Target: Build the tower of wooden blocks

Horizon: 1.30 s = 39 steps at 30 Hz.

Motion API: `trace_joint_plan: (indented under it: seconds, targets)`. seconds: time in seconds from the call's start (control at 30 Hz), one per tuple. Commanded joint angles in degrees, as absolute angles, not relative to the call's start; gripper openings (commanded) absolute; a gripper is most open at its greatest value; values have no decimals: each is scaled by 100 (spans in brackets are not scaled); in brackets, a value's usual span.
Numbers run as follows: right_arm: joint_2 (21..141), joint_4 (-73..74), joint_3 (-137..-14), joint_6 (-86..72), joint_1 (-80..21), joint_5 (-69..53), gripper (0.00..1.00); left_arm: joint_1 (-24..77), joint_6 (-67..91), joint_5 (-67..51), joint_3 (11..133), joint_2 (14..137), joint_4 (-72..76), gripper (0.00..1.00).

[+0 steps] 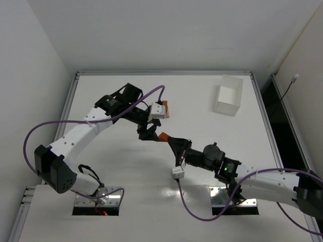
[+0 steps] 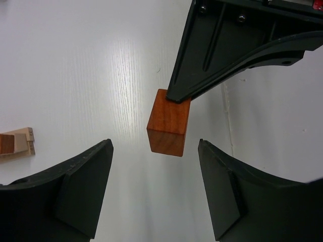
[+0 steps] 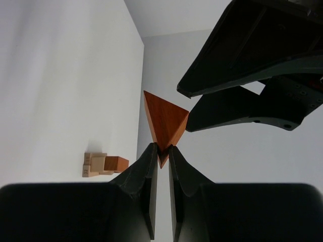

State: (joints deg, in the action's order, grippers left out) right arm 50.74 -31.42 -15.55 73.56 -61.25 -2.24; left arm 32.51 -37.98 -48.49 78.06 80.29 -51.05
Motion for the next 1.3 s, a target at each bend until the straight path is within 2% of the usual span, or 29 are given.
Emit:
trace_joint_plan:
  seconds: [0.0,0.77,1.27]
  targets:
    - [5115,-3472,-1688,7374,-6100,-519,0,3190,-4140,-5177,8094,8112,-5194,65]
    - [5273,-3533,-1792,7374,-6047,-738,0,3243,-4430,-5440,8375,8437,-5634,62]
    - [5581,-3718,-1916,7374,-6047,-431,0,3243,-4605,-5440,8552,8666,-5941,59]
